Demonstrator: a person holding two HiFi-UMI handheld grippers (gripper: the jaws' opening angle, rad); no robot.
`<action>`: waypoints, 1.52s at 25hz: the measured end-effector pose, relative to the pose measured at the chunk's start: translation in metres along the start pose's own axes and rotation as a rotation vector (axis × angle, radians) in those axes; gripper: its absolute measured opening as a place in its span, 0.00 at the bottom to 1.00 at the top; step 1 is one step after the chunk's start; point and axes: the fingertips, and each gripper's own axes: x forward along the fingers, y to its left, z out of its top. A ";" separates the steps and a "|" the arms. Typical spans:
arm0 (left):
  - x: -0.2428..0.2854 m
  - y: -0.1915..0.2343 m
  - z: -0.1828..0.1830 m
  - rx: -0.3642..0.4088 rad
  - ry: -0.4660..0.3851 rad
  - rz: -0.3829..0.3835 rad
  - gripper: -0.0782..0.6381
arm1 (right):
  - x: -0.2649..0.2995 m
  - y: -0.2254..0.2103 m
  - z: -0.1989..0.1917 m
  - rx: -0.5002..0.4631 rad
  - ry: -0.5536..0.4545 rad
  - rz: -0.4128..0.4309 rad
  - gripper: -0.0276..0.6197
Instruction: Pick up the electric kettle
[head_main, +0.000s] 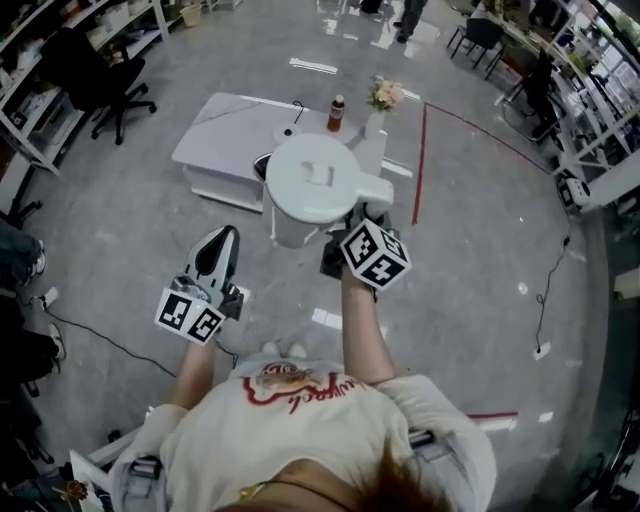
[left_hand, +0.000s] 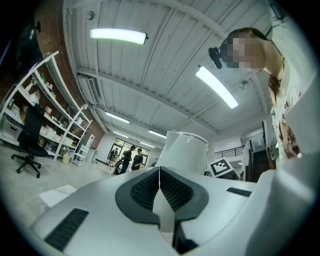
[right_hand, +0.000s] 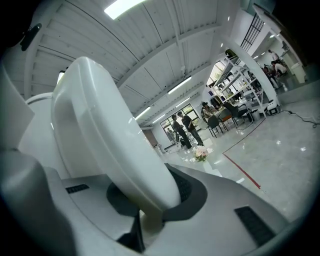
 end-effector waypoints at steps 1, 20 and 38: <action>0.001 -0.001 0.001 -0.001 -0.002 -0.007 0.13 | -0.002 0.000 0.002 -0.003 -0.006 -0.005 0.13; -0.025 -0.001 0.009 -0.003 0.028 -0.055 0.13 | -0.028 0.017 -0.004 -0.010 -0.050 -0.046 0.13; -0.040 -0.015 0.002 -0.023 0.048 -0.080 0.13 | -0.056 0.017 -0.016 -0.013 -0.047 -0.056 0.13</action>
